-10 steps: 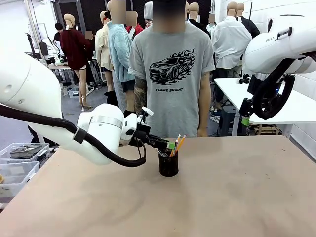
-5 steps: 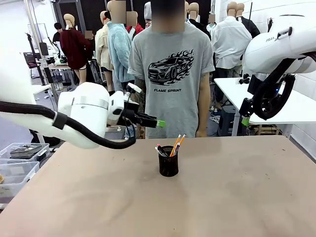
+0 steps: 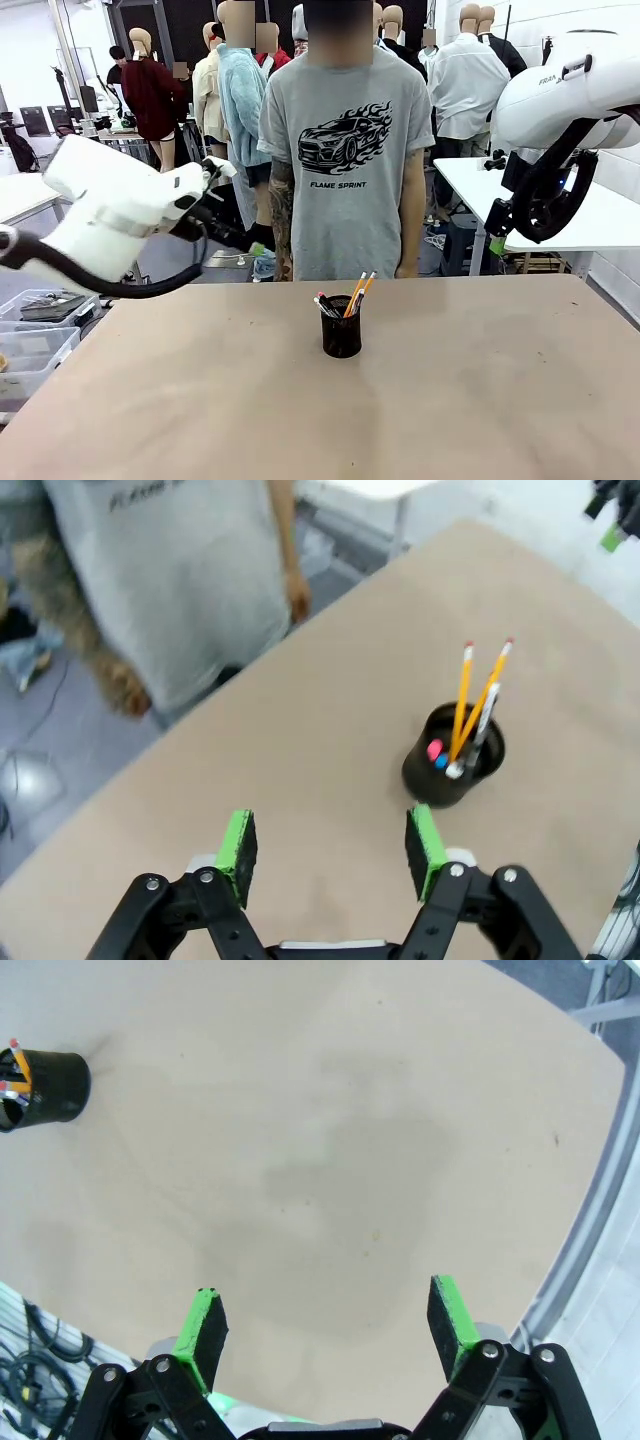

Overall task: Place the pens into the pen holder.
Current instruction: Pick up a writing instrument from the table and place it into the Pen holder.

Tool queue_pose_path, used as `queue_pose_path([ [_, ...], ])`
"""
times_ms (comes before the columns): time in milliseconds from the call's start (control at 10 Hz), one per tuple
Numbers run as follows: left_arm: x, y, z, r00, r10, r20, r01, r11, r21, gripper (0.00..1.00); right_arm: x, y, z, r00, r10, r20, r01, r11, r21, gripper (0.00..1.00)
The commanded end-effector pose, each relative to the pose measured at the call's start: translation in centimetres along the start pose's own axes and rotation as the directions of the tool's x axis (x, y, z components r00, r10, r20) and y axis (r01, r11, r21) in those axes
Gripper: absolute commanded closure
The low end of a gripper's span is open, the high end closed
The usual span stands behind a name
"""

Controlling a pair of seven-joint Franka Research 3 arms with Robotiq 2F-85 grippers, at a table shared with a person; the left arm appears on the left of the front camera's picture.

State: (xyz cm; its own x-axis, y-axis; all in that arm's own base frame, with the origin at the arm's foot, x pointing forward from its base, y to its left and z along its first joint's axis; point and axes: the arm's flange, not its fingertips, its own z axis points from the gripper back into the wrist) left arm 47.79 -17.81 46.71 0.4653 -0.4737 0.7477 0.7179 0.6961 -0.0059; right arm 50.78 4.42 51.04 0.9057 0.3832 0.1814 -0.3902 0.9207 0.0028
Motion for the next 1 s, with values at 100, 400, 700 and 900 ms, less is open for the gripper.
queue_pose_path([
  [100,1.6,2.0,5.0,0.963,0.106,-0.248,-0.101,0.994,0.035,0.22,0.0,0.0,0.0,1.000,0.000,-0.006,0.000,1.000,-0.017,0.00],
  [400,-0.2,2.6,5.1,0.902,0.177,-0.393,-0.155,0.984,0.086,0.22,0.0,0.0,0.0,1.000,0.000,-0.006,0.000,1.000,-0.017,0.00],
  [700,-1.4,3.1,5.2,0.902,0.187,-0.390,-0.156,0.982,0.109,0.22,0.0,0.0,0.0,1.000,0.000,-0.006,0.000,1.000,-0.017,0.00],
  [900,-1.4,3.1,5.2,0.902,0.187,-0.390,-0.156,0.982,0.109,0.22,0.0,0.0,0.0,1.000,0.000,-0.006,0.000,1.000,-0.017,0.00],
])
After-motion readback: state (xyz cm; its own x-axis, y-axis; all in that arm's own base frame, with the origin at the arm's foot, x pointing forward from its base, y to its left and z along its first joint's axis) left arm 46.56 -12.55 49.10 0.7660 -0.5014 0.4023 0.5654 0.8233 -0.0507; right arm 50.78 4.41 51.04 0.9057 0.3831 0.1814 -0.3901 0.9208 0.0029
